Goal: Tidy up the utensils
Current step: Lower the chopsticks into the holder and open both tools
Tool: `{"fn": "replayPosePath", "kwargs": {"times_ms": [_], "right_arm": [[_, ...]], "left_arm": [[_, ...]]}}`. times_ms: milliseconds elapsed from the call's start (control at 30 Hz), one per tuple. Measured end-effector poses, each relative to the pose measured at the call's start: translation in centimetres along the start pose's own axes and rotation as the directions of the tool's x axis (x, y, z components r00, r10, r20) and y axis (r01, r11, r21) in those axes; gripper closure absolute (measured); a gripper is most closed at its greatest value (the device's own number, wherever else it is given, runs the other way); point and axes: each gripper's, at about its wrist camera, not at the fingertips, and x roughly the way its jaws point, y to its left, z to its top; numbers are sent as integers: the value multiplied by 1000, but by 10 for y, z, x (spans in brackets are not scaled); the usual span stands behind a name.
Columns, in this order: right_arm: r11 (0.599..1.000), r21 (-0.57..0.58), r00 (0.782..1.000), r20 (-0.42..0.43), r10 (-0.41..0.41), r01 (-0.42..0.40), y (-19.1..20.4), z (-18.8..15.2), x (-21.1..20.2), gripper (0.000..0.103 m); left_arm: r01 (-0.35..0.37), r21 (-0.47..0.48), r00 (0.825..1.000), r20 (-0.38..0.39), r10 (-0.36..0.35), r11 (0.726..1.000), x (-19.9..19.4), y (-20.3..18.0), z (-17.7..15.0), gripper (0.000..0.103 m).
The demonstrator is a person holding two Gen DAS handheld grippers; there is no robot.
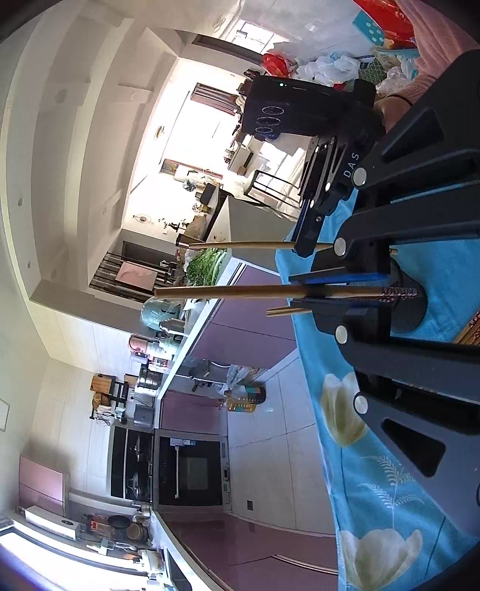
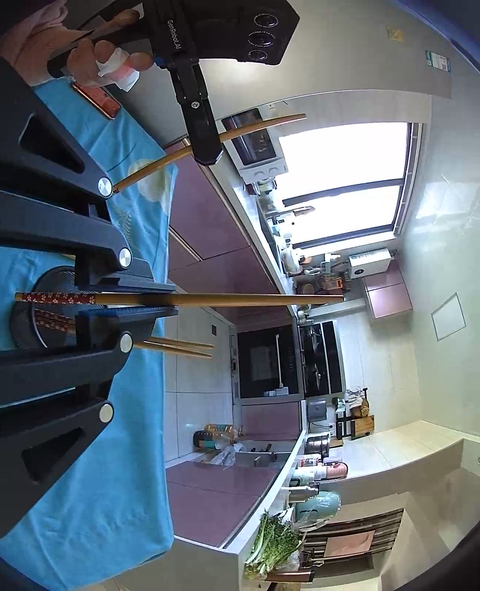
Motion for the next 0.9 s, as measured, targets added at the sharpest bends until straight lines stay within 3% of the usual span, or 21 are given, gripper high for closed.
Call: {"fn": "replayPosePath", "kwargs": {"times_ms": [367,900], "right_arm": [[999,16,999,-11,-37,37,-10,-3,23,97],[998,43,985,-164,-45,53,-20,-30,43,97]], "left_arm": [[-32,57,999,-16,33,998,33,-24,4,96],[-20,81,977,-208,37,996,72,-28,-32,96]]}}
